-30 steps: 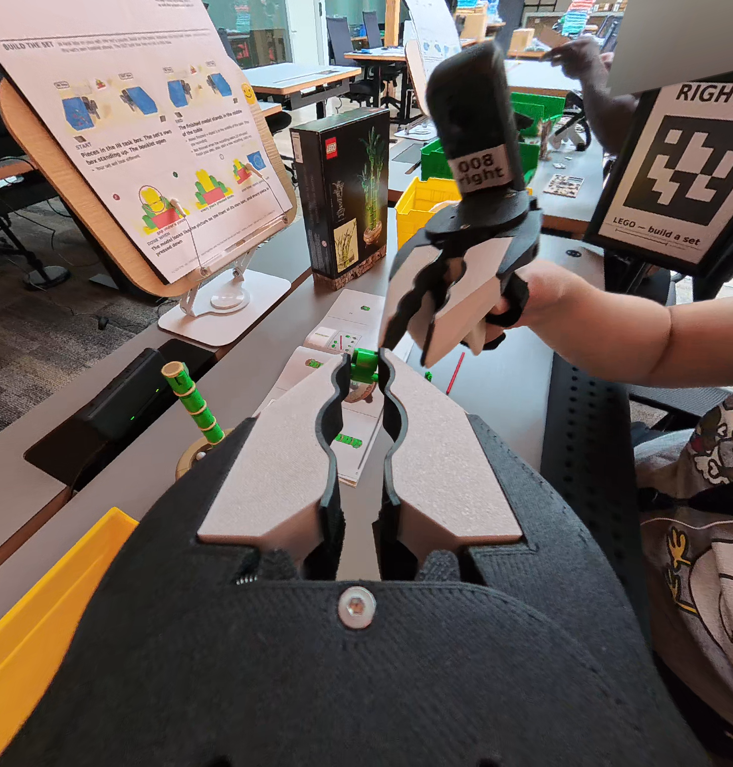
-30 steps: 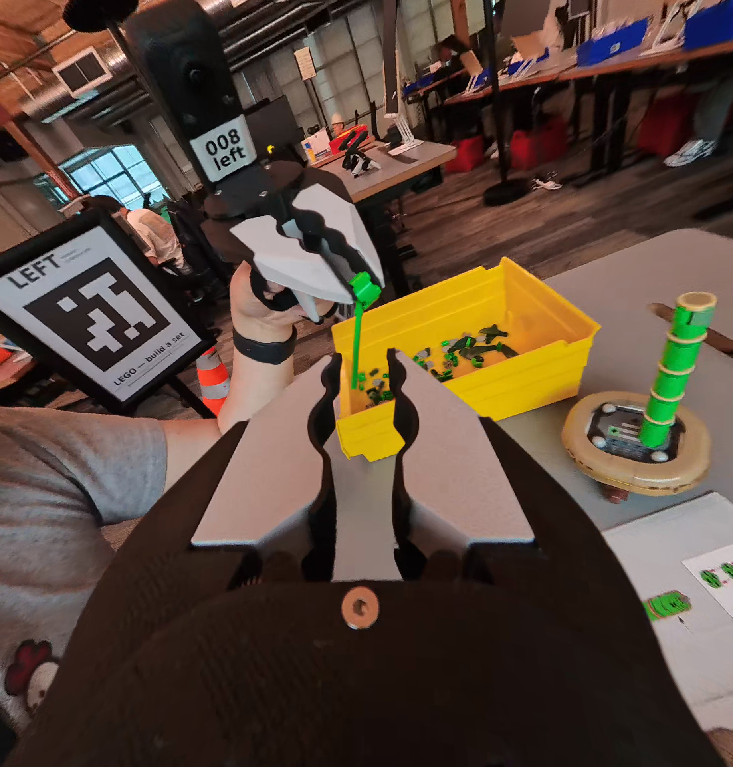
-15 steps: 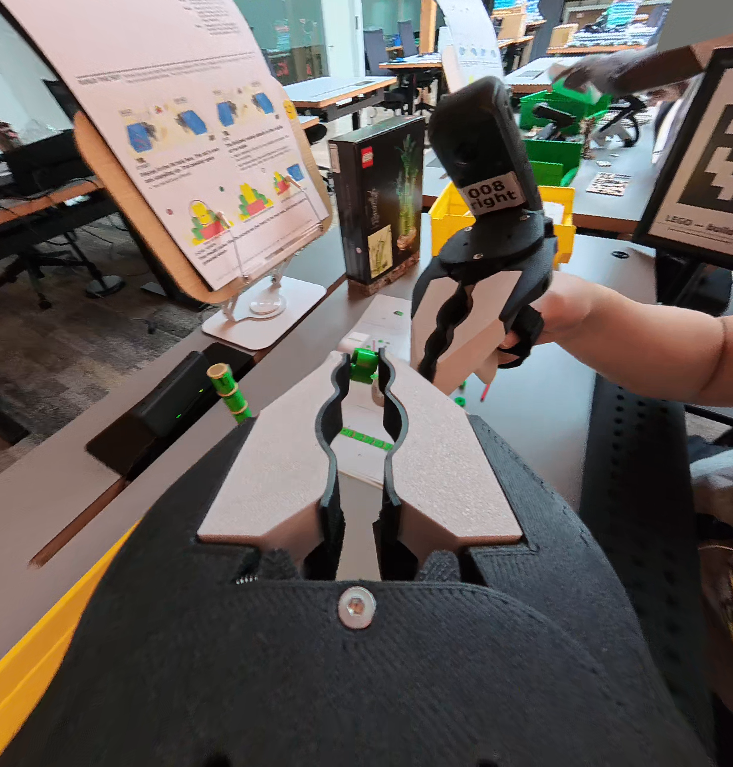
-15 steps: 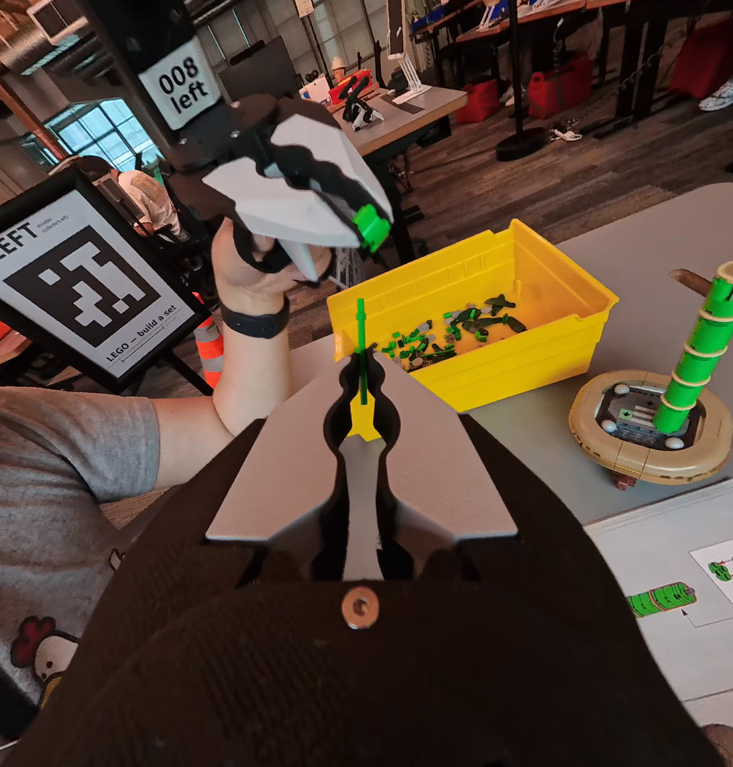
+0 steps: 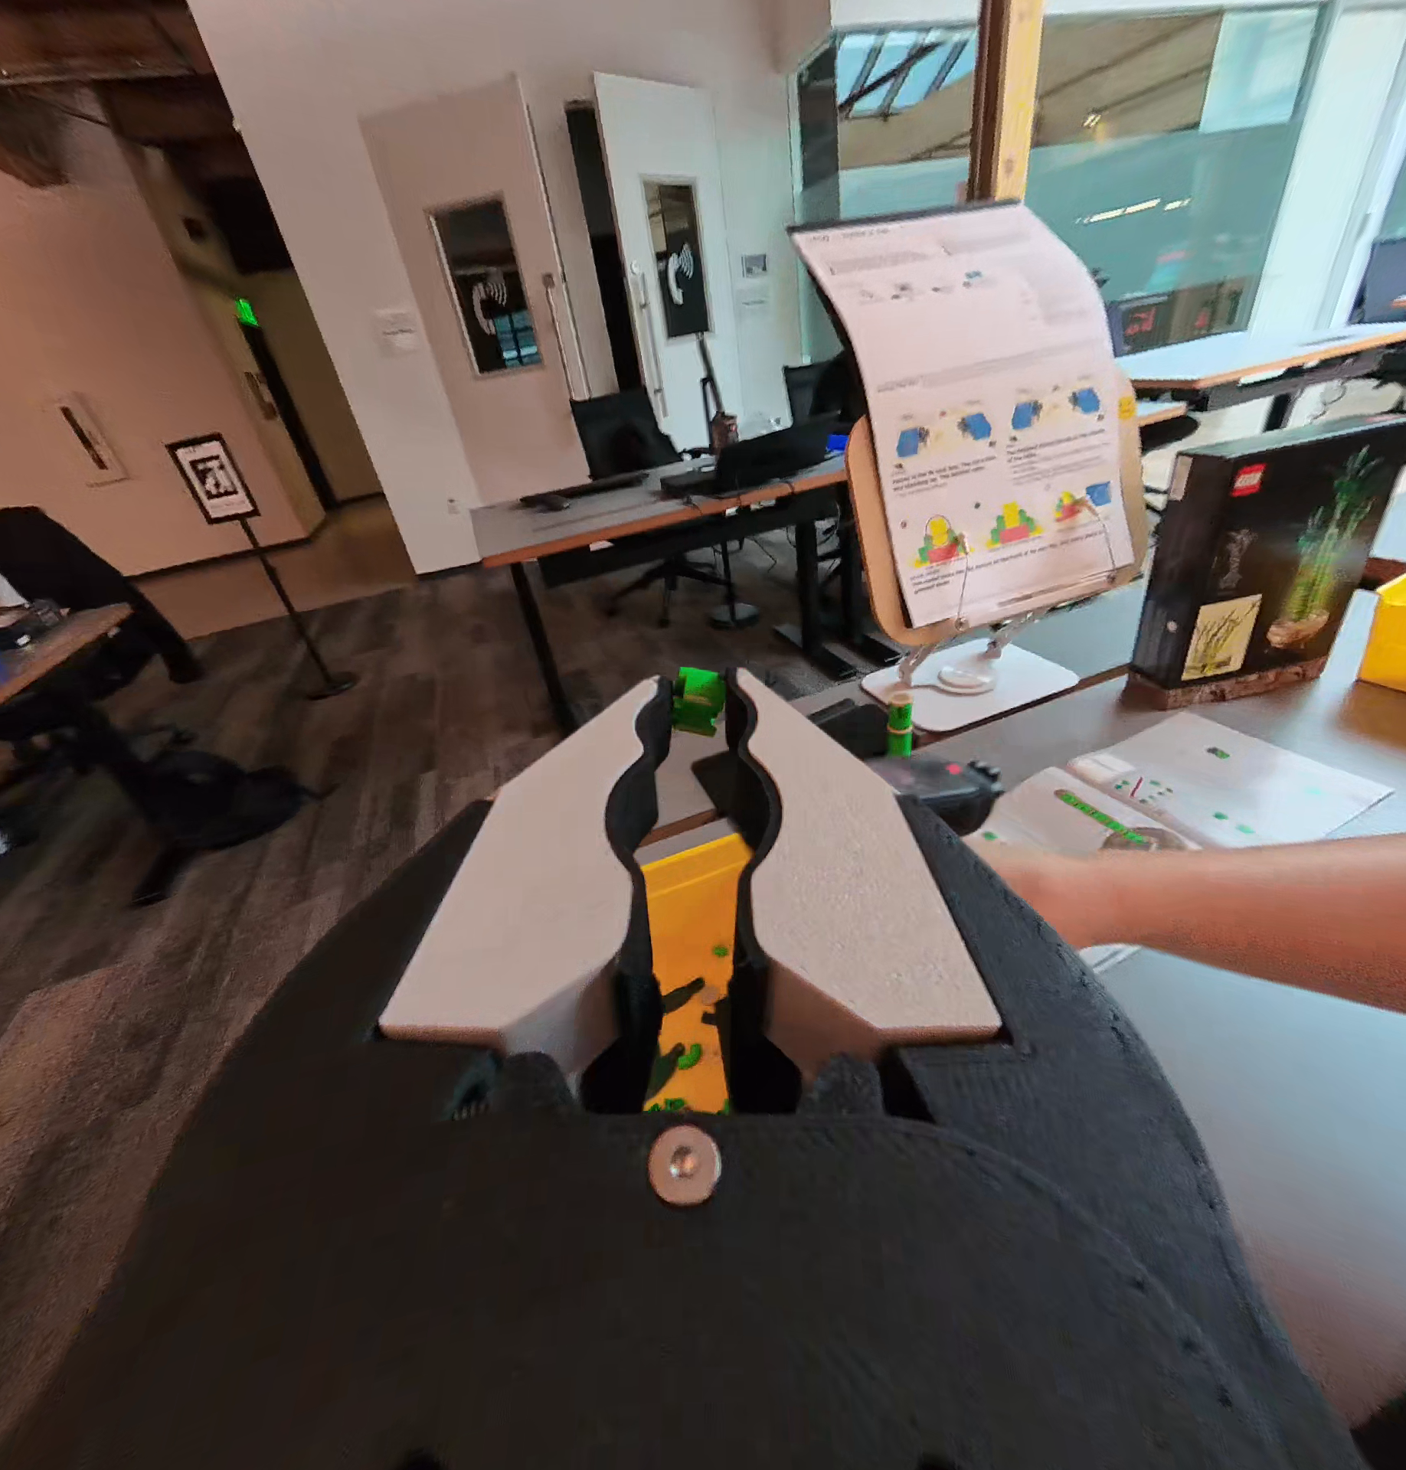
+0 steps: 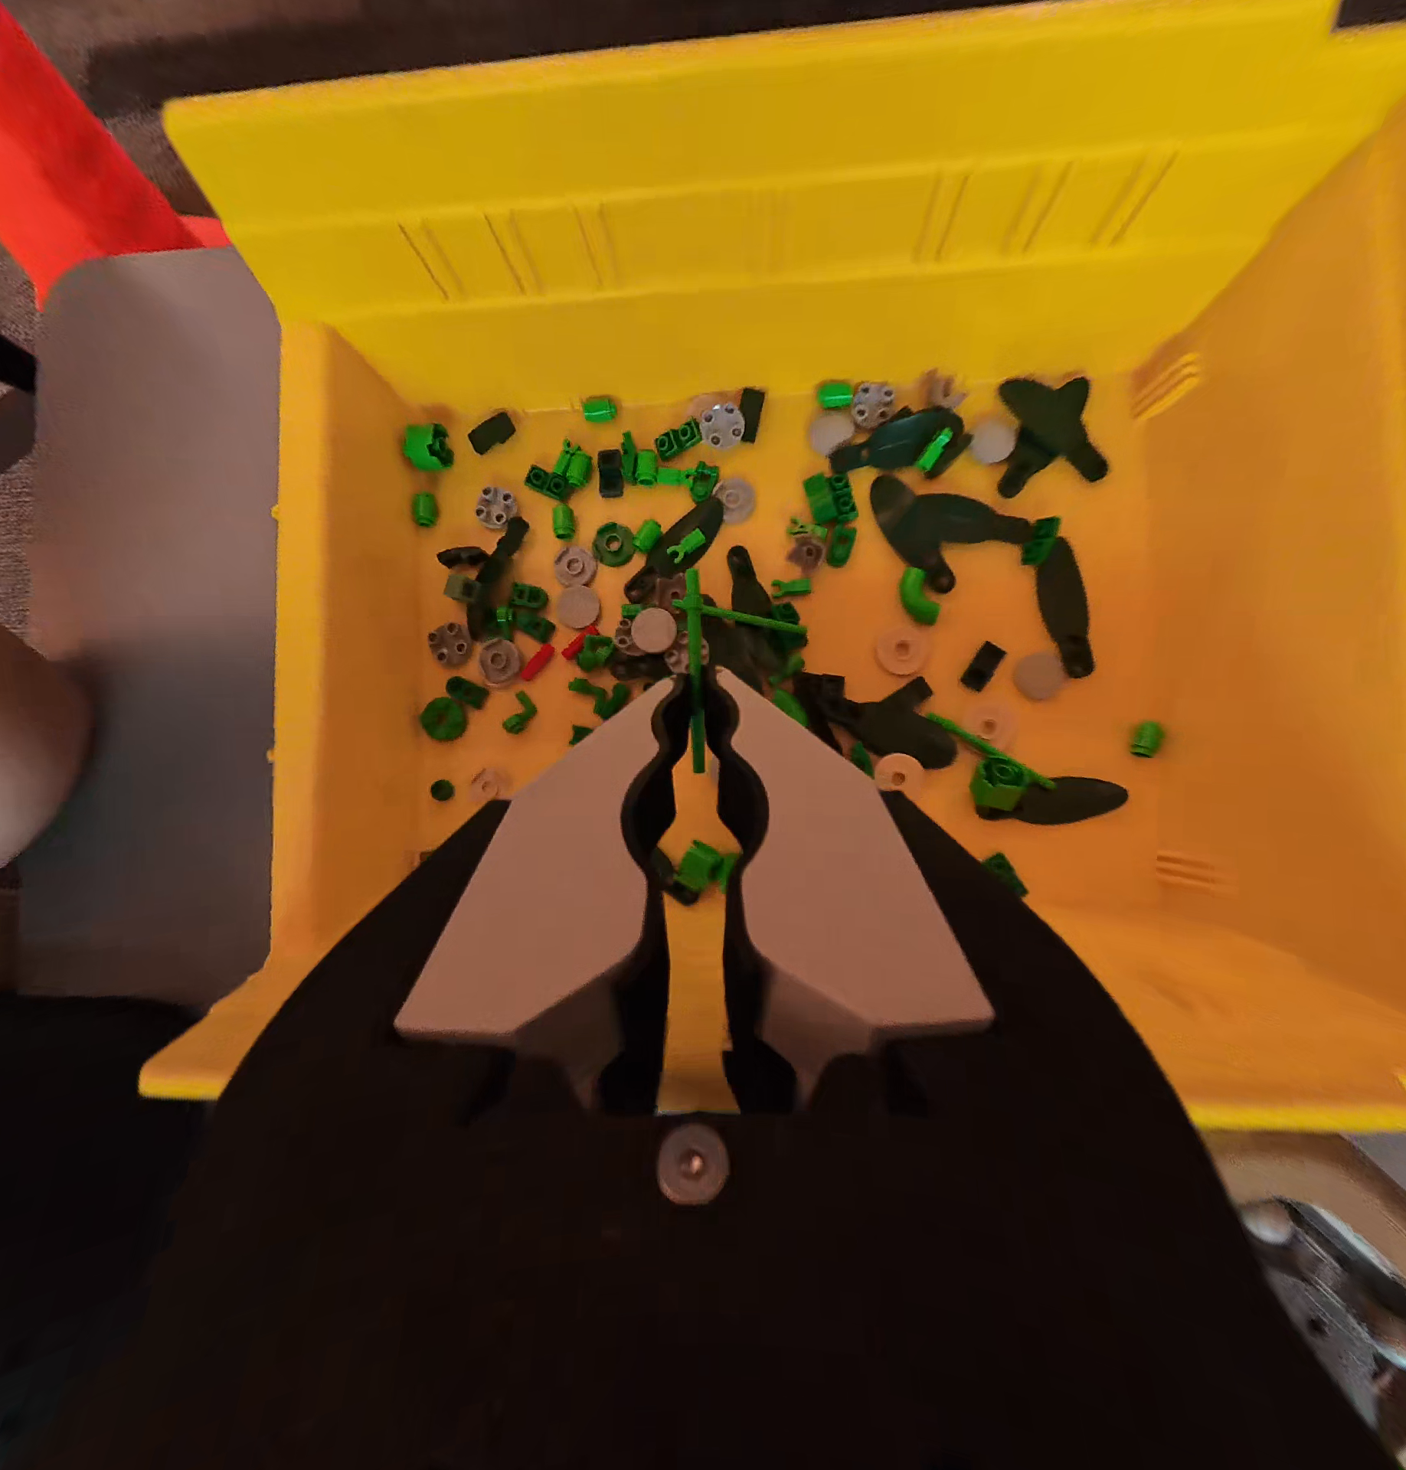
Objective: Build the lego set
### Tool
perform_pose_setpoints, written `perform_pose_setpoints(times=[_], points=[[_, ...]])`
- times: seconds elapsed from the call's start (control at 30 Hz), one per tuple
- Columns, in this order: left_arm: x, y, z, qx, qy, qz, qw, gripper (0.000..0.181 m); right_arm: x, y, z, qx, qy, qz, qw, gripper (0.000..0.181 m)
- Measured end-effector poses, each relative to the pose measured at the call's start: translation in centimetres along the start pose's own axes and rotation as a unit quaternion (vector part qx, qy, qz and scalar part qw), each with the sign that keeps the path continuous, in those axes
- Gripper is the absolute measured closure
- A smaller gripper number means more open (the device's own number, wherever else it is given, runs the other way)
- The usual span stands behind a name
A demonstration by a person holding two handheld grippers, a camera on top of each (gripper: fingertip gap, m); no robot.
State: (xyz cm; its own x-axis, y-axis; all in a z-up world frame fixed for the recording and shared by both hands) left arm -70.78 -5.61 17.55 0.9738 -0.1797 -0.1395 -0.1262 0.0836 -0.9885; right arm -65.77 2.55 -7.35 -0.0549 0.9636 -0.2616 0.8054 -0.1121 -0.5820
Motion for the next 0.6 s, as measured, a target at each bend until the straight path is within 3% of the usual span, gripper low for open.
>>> perform_pose_setpoints(times=[0.17, 0.27, 0.33, 0.4, 0.47, 0.6], points=[[1.4, 0.4, 1.2, -0.009, 0.055, 0.002, 0.998, 0.17, 0.0, -0.6, -0.1, -0.013, 0.018, -0.01, 1.0, 0.164], [3.1, 0.9, 2.0, -0.026, 0.11, 0.0, 0.994, 0.17, -1.1, -1.0, -3.5, 0.041, 0.029, -0.012, 0.999, 0.158], [4.9, 1.1, 2.1, -0.033, 0.173, -0.011, 0.984, 0.171, -2.4, -0.3, -7.5, 0.11, 0.068, -0.046, 0.991, 0.158], [7.6, 1.0, 1.7, -0.025, 0.263, -0.002, 0.964, 0.17, -5.1, 0.6, -12.5, 0.207, 0.111, -0.122, 0.964, 0.152], [10.2, 1.3, 1.4, -0.022, 0.34, 0.009, 0.94, 0.17, -8.5, 1.8, -17.8, 0.291, 0.169, -0.207, 0.919, 0.142], [14.7, 0.6, 1.0, -0.003, 0.464, -0.033, 0.885, 0.17, -16.2, 3.9, -24.5, 0.357, 0.228, -0.346, 0.837, 0.133]])
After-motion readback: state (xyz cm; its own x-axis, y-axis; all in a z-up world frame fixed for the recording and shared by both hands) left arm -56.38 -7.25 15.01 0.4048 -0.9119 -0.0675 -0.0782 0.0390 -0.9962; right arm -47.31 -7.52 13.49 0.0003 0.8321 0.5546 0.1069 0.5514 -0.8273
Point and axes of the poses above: each gripper's, where its closed fingertips meet, z out along the fingers, y out of its underside, x = y × z across the jaws, the point moved 4 cm from there along -z, back along the fingers, and after that the axes turned 13 degrees about -y, right-handed, at the moved point
